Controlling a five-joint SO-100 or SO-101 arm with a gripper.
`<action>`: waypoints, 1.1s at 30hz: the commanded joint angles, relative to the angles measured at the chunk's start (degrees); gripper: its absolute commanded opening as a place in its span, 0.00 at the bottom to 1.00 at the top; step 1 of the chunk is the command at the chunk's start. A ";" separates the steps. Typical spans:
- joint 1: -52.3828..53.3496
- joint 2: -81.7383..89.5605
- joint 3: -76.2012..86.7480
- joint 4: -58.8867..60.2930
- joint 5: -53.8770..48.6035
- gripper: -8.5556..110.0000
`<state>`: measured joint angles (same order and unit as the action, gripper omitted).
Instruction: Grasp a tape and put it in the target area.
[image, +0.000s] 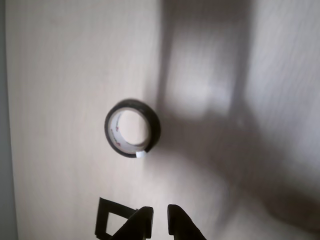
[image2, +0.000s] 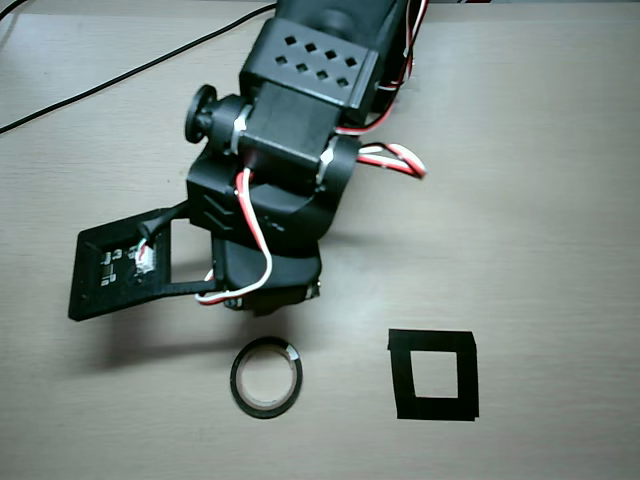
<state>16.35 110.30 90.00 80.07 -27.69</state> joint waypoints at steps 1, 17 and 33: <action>0.53 2.29 -0.09 -0.53 -0.53 0.09; 0.00 2.46 0.88 -1.23 -0.62 0.10; -4.66 0.62 10.63 -9.84 -8.35 0.16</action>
<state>12.48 110.92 99.67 72.77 -34.54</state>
